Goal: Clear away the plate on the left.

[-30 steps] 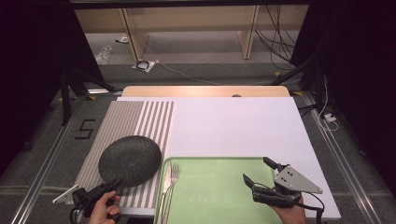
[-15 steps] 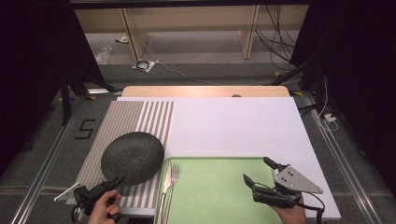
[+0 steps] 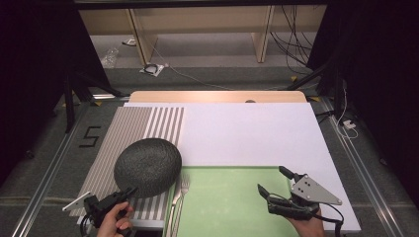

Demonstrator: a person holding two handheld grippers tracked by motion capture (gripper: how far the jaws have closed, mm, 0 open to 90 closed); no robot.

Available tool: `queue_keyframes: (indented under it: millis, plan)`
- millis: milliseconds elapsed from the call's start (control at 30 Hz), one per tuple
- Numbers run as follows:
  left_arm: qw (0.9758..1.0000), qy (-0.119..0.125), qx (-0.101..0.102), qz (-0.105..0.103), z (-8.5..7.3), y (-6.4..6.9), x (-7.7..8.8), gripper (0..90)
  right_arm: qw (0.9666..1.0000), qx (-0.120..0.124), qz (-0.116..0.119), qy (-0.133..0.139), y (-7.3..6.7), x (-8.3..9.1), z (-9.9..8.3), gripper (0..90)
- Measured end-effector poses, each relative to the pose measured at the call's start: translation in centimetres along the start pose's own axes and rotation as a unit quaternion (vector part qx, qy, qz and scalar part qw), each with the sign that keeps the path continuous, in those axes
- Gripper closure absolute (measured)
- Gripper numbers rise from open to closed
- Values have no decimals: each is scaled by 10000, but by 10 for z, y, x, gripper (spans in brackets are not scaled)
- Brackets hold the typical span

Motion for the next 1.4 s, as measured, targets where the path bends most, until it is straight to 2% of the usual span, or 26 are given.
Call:
queue_keyframes:
  millis: [333, 467, 1400]
  plan:
    - [9996, -249, 33, -106, -11, 5, -6, 854, 10000, 4, 6, -4, 0, 0, 0, 163]
    - [9993, -365, -27, -89, -15, 6, -7, 851, 10000, -6, 4, 12, 0, 0, 0, 163]
    - [9961, -855, -116, -162, -40, 14, -19, 847, 10000, -3, 7, -1, 0, 0, 0, 163]
Point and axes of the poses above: each handheld gripper's, and its own axes: x roughly backward along the jaws, z roughly out of its top, y roughly to its right, the point moved 3 cm from there along -x, roughly forward along the jaws, and after that the axes turned 13 degrees about -z, right-handed, at the moved point
